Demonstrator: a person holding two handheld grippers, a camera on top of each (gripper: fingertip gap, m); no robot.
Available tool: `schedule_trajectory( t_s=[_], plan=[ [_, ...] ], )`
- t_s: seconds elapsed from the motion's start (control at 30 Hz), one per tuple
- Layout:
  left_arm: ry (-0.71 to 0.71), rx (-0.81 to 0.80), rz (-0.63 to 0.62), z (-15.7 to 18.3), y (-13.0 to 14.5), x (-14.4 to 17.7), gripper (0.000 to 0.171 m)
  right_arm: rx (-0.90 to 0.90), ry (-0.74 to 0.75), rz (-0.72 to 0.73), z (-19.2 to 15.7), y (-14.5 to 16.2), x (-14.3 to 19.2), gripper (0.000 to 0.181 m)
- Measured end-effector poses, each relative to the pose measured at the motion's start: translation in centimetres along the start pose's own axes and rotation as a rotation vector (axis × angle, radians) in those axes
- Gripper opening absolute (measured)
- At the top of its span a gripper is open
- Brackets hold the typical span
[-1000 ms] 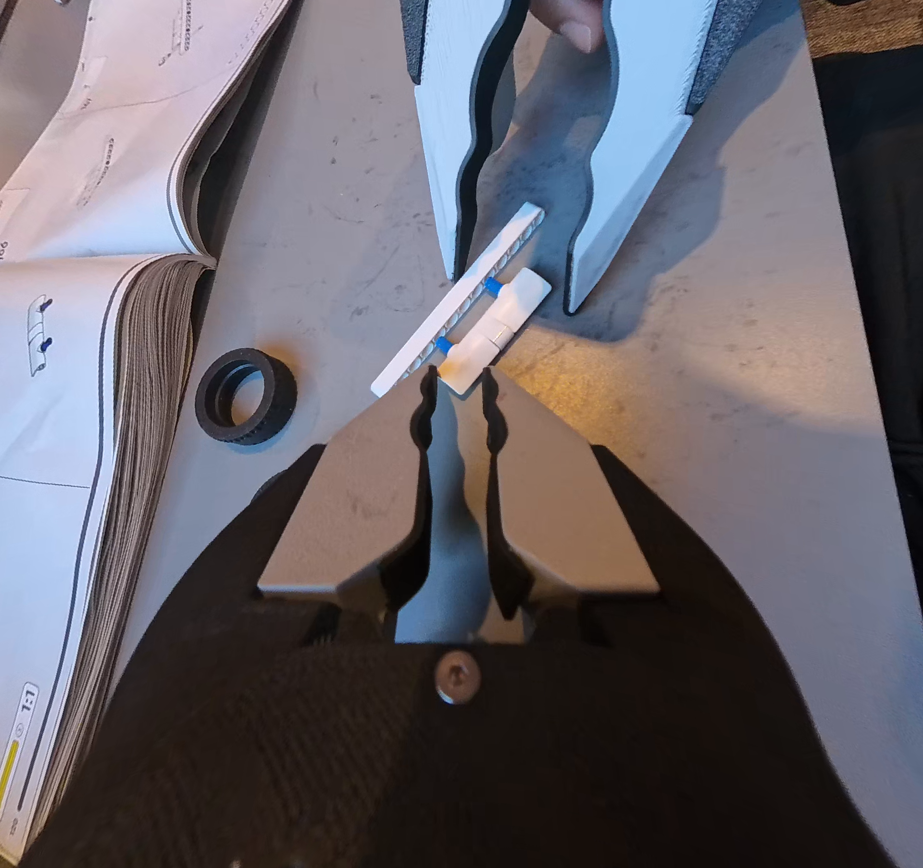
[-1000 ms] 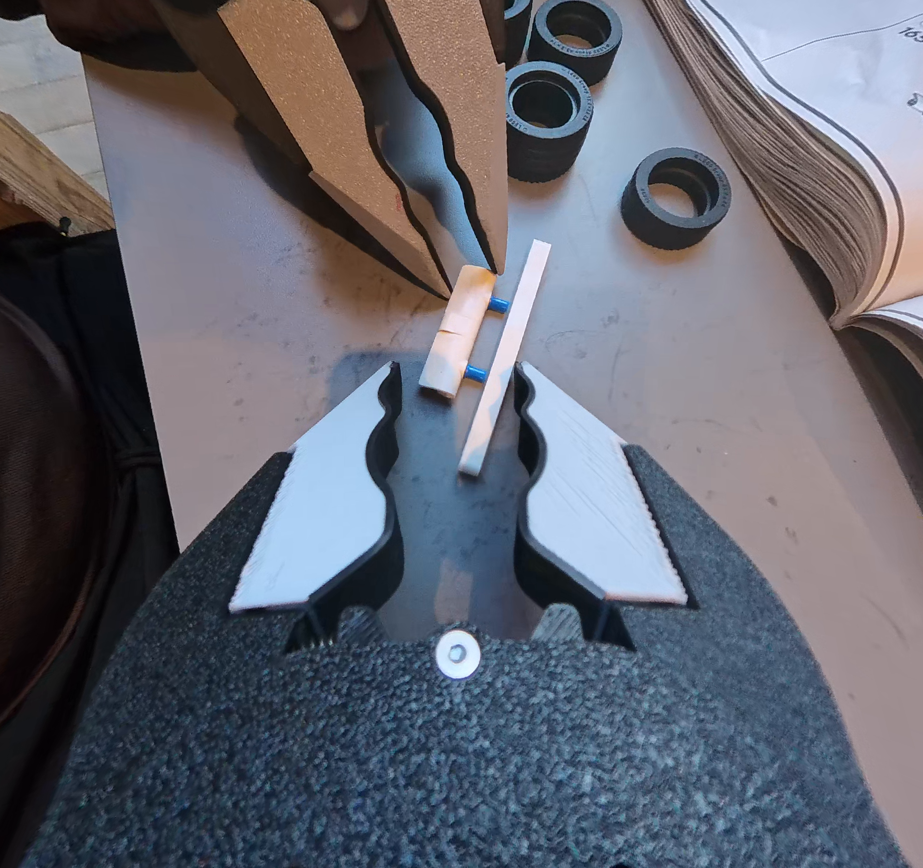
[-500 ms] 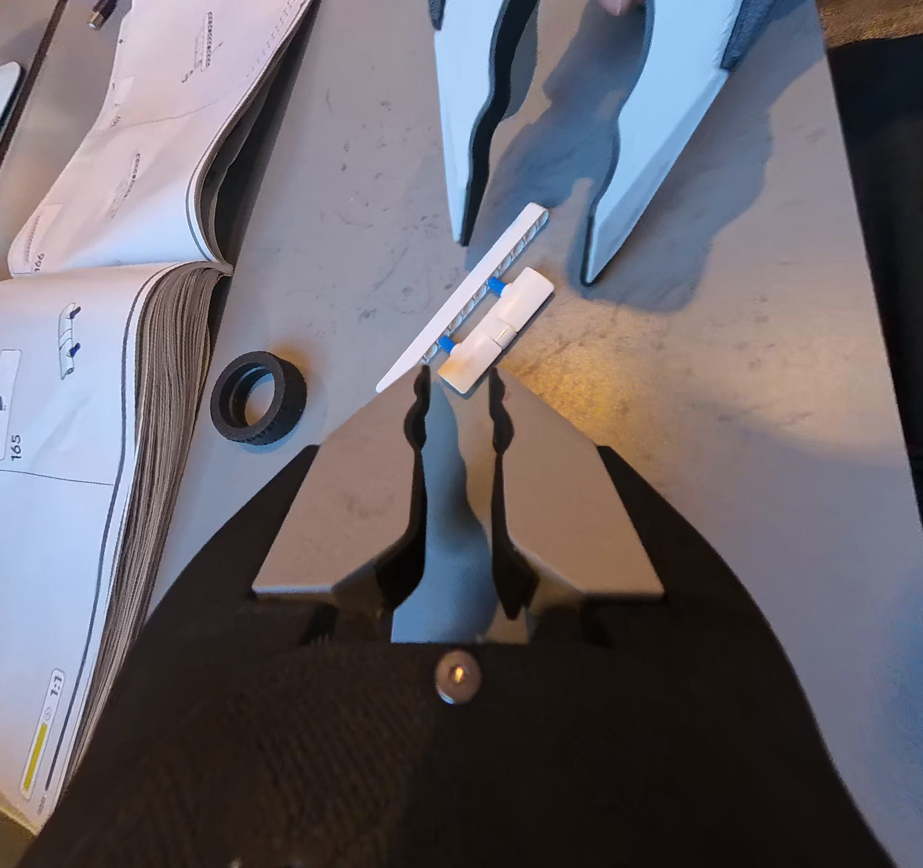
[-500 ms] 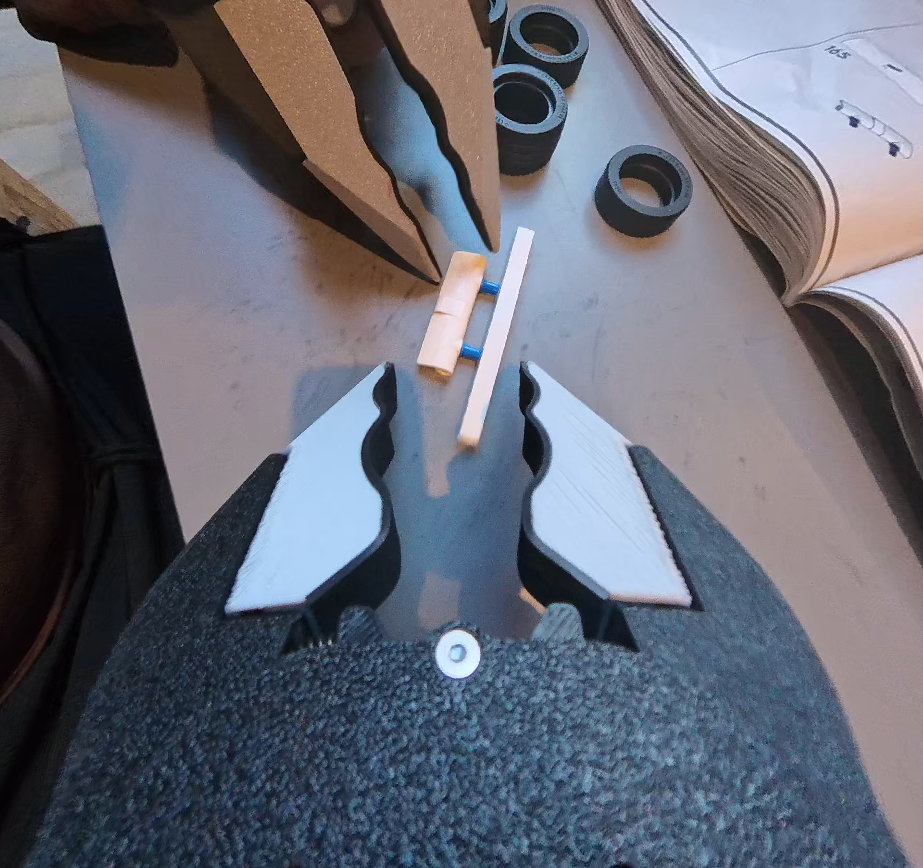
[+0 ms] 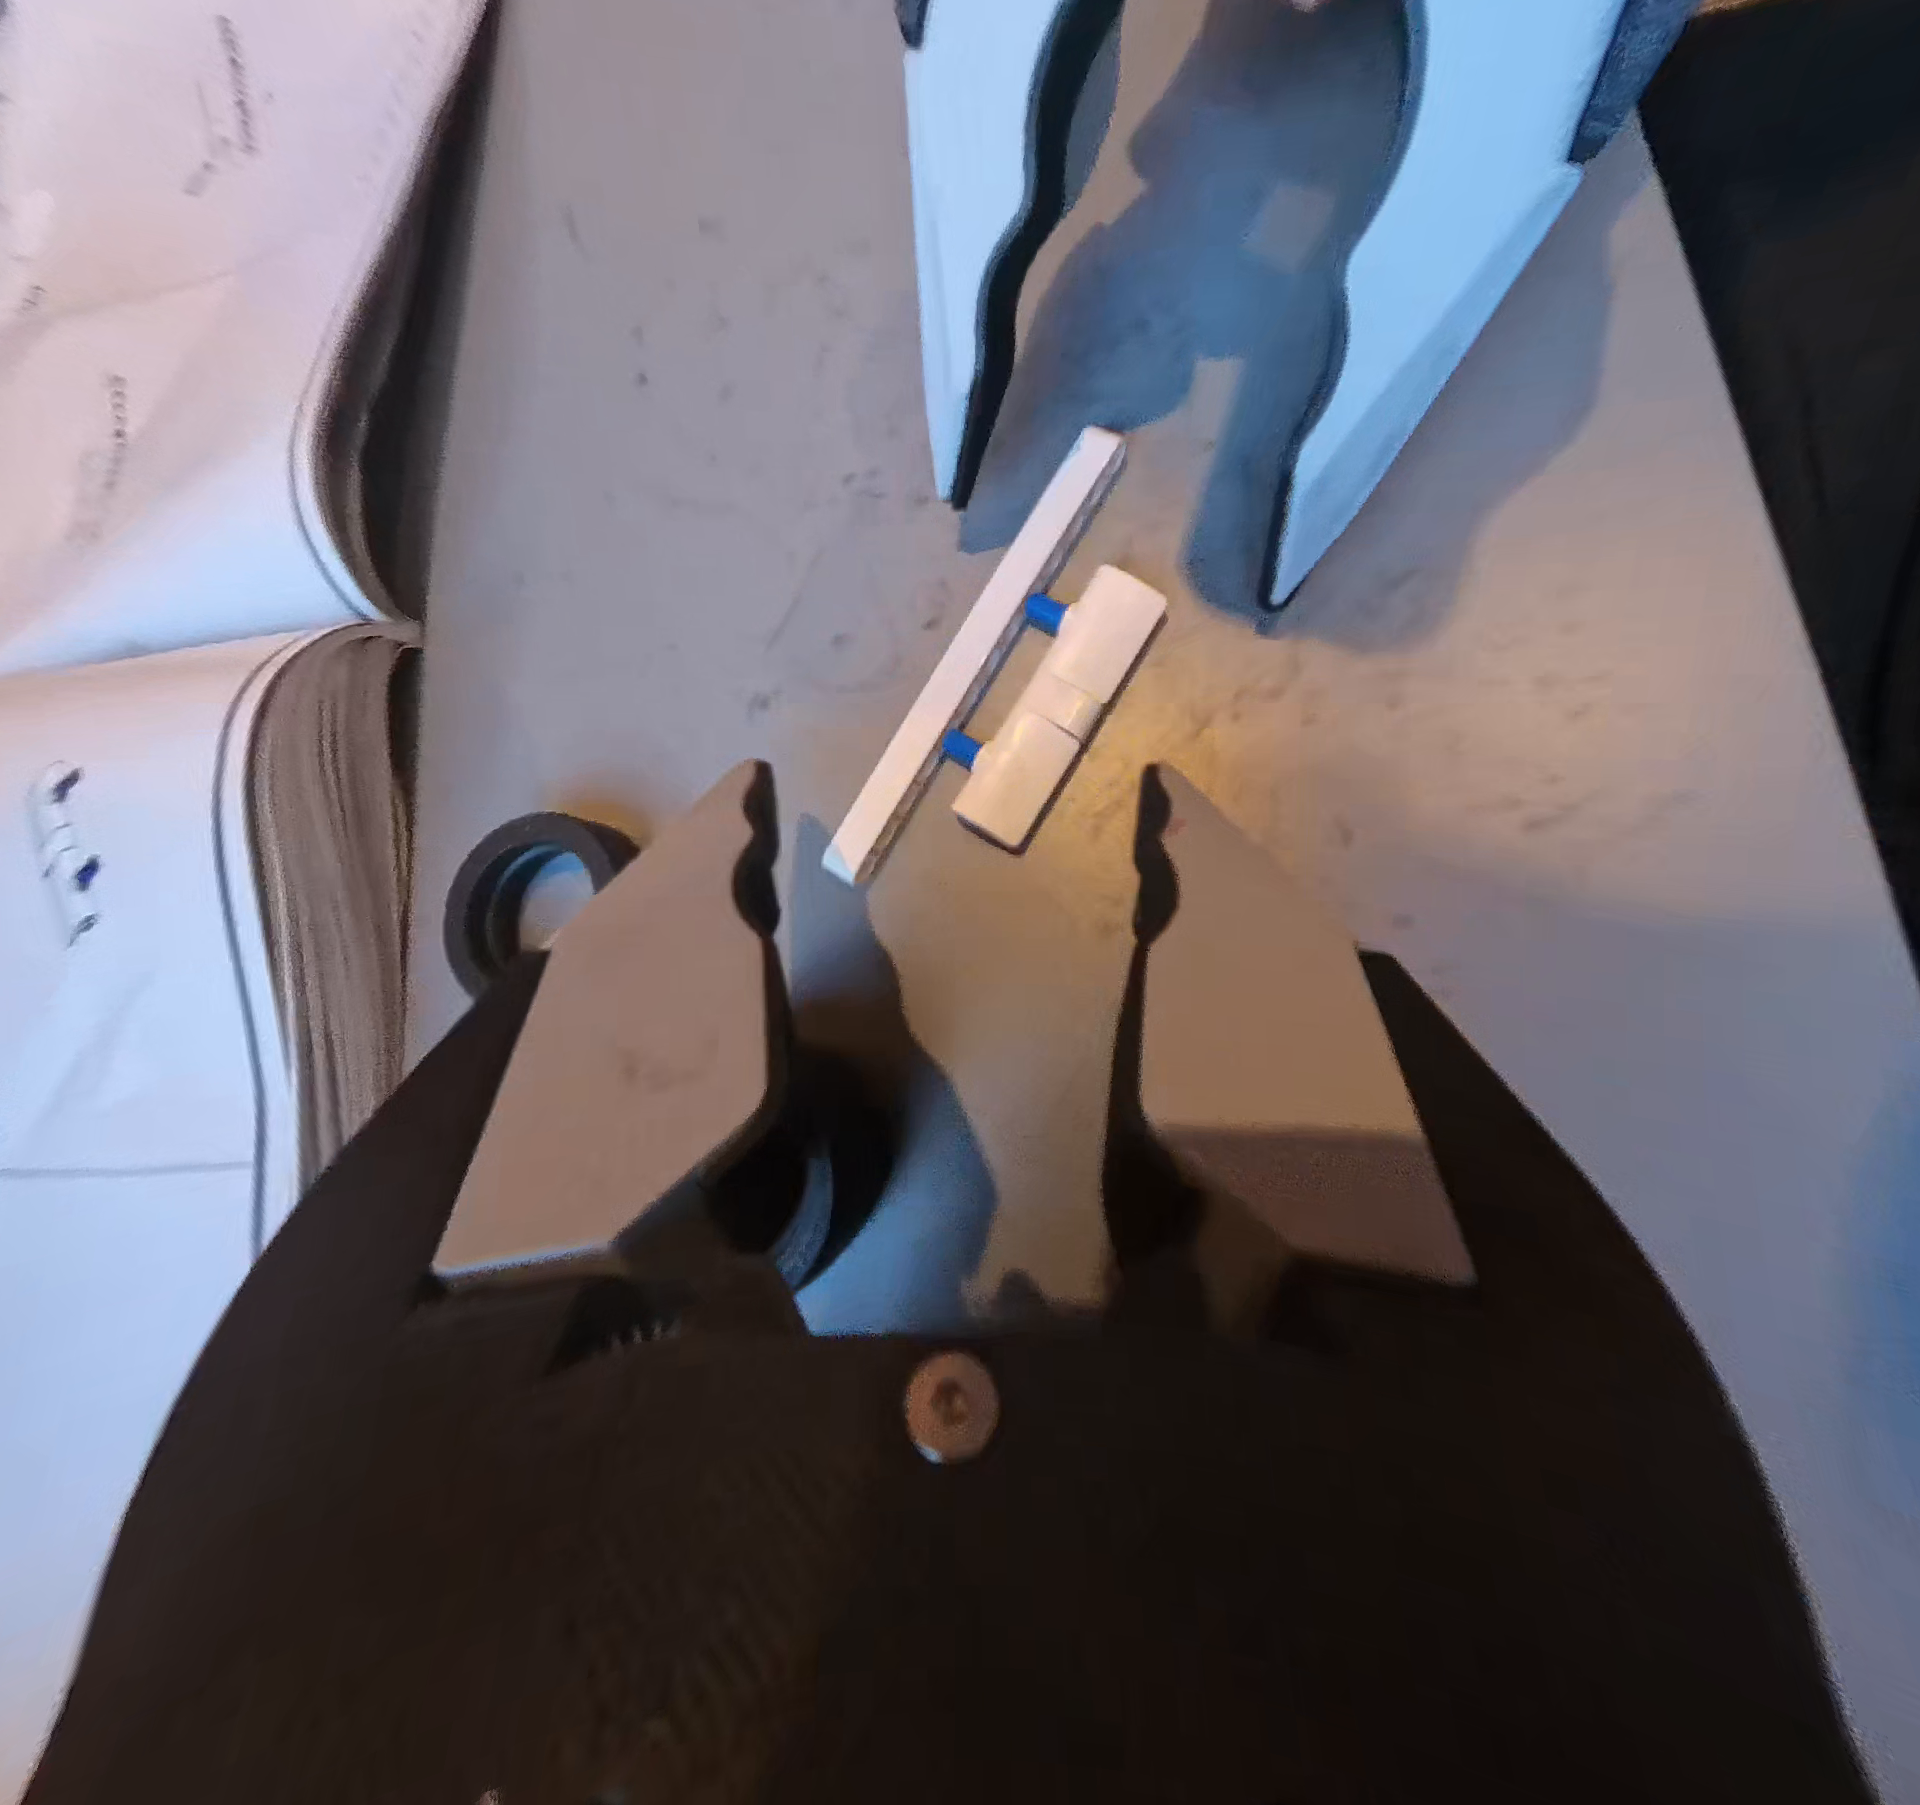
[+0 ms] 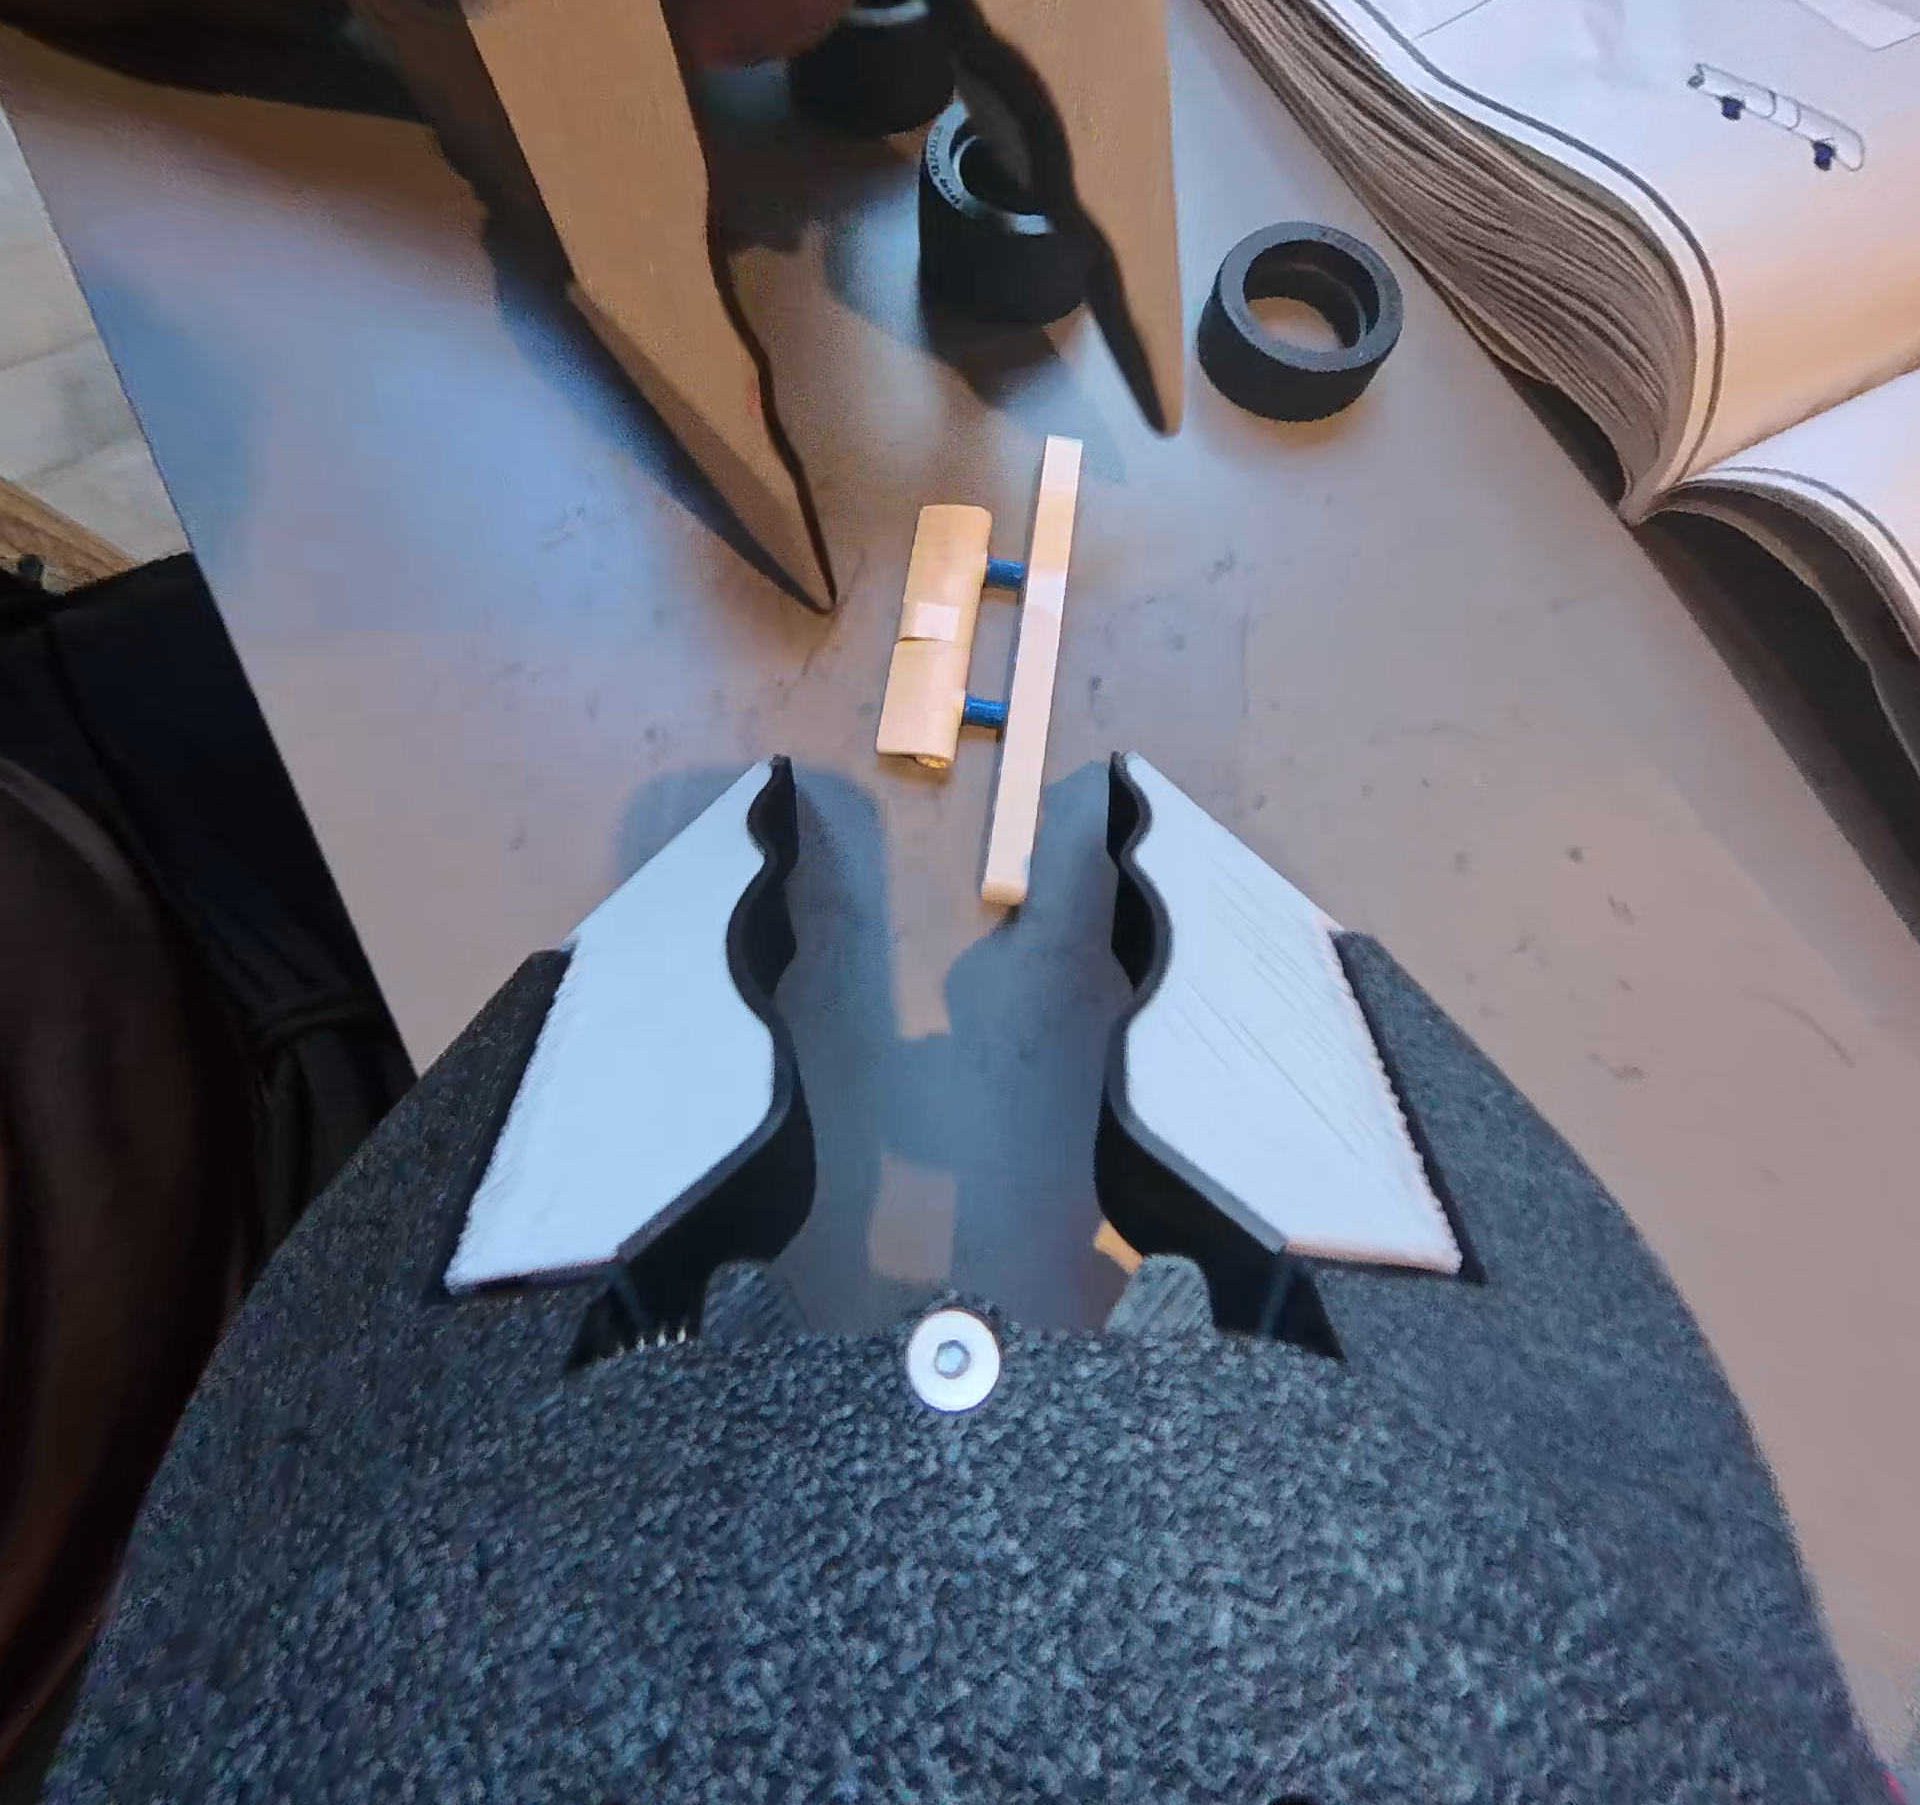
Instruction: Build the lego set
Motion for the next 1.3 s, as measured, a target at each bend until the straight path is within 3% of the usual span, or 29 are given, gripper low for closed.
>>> schedule_trajectory(
  t_s=[0.1, 0.3, 0.57, 1.3],
  plan=[
    [0.035, 0.007, -0.007, 0.2, -0.3, 0.0, 0.065, -0.028, -0.001, 0.008, 0.0, -0.3, -0.2, 0.058],
    [-0.005, -0.159, -0.067, 0.0, -0.5, 0.0, 0.061, -0.033, 0.012, 0.005, -0.1, -0.6, -0.4, 0.057],
    [0.085, -0.233, -0.120, 0.6, -0.8, -0.5, 0.048, -0.038, 0.001, 0.006, -0.4, -0.7, -0.4, 0.056],
    [0.154, -0.205, -0.115, 0.8, -0.6, -0.8, 0.027, 0.003, -0.088, -0.024, 0.2, -0.8, -1.8, 0.048]
  ],
)
Point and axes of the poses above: each gripper's, where its closed fingertips meet, x back along the fingers, y out of its underside, z = x × y across the jaws, the point moved 1 cm from there along x, back along the fingers, and after that the axes turned 8 degrees about x, right-handed, at the moved point
